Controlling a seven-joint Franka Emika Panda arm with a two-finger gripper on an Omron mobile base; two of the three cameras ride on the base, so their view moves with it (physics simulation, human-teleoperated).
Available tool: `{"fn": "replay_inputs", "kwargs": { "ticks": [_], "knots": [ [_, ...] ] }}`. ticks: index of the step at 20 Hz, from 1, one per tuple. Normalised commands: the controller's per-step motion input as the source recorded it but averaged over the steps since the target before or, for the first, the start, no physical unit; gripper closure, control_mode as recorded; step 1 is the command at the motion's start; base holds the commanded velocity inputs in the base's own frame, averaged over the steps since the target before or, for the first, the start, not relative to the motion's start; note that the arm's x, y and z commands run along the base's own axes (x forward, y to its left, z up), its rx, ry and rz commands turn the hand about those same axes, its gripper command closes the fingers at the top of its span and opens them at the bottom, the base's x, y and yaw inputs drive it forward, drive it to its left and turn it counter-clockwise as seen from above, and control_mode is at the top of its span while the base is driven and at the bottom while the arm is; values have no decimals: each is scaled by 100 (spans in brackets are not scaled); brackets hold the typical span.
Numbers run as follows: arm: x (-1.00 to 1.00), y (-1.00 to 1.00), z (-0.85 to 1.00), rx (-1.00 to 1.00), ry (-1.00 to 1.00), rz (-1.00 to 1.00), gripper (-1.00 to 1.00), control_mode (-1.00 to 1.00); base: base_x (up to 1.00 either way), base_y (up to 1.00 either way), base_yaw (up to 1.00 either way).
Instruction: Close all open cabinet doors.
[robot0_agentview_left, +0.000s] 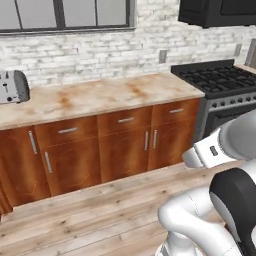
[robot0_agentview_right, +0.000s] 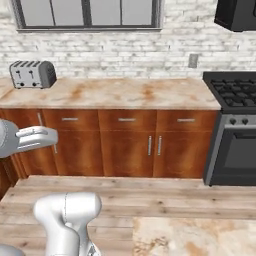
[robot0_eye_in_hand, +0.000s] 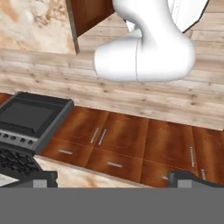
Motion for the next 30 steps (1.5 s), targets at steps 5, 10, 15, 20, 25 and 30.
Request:
{"fn": "replay_inputs", "kwargs": {
  "ticks": [5,10,15,20,25,30],
  "knots": [
    [0,0,0,0,0,0,-100,100,0,-70,-45],
    [0,0,0,0,0,0,-100,100,4,-78,-46],
    [0,0,0,0,0,0,-100,100,17,-81,-43],
    [0,0,0,0,0,0,-100,100,38,-87,-39],
    [0,0,0,0,0,0,-100,100,55,-80,-37],
    [0,0,0,0,0,0,-100,100,71,-26,-31]
  ]
}}
